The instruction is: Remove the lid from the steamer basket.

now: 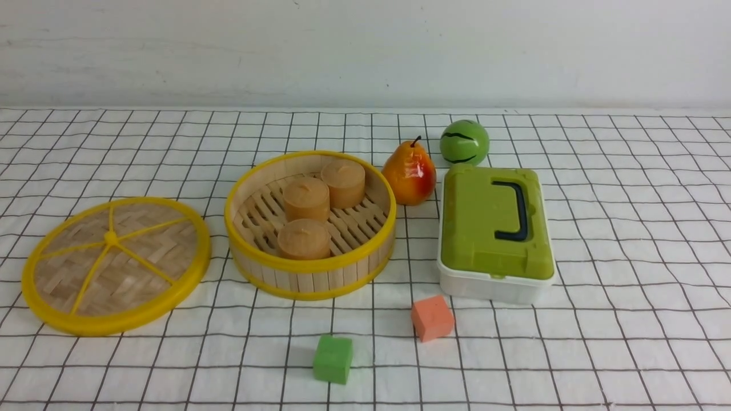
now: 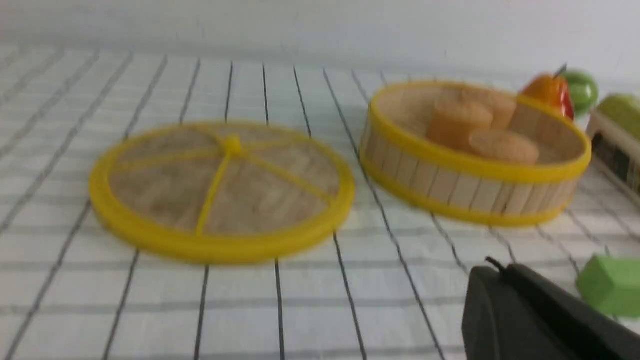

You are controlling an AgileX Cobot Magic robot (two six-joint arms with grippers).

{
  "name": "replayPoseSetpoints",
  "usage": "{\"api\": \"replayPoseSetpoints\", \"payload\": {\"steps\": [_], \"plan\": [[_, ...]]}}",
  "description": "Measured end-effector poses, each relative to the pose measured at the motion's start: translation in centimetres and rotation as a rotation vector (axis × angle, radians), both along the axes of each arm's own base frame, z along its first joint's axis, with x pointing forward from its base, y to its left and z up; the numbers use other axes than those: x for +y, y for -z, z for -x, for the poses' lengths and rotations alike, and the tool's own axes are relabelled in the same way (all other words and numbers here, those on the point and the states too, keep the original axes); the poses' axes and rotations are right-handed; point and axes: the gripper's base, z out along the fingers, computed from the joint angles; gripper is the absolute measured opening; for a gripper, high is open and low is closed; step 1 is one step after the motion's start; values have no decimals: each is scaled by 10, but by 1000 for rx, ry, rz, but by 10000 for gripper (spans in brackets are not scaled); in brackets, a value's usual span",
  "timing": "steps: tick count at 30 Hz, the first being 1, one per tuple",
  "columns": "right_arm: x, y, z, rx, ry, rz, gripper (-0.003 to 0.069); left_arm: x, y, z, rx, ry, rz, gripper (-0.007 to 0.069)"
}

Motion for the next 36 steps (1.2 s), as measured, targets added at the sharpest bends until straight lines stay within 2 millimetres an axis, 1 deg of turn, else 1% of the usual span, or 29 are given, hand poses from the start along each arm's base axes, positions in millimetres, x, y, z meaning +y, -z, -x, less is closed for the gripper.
{"api": "replayPoseSetpoints", "payload": {"steps": [1, 3, 36], "plan": [[0, 0, 0, 0, 0, 0, 240, 0, 7, 1, 73, -2, 9, -13], [0, 0, 0, 0, 0, 0, 240, 0, 9, 2, 102, -6, 8, -13], [0, 0, 0, 0, 0, 0, 240, 1, 10, 2, 104, -8, -14, -11]]}}
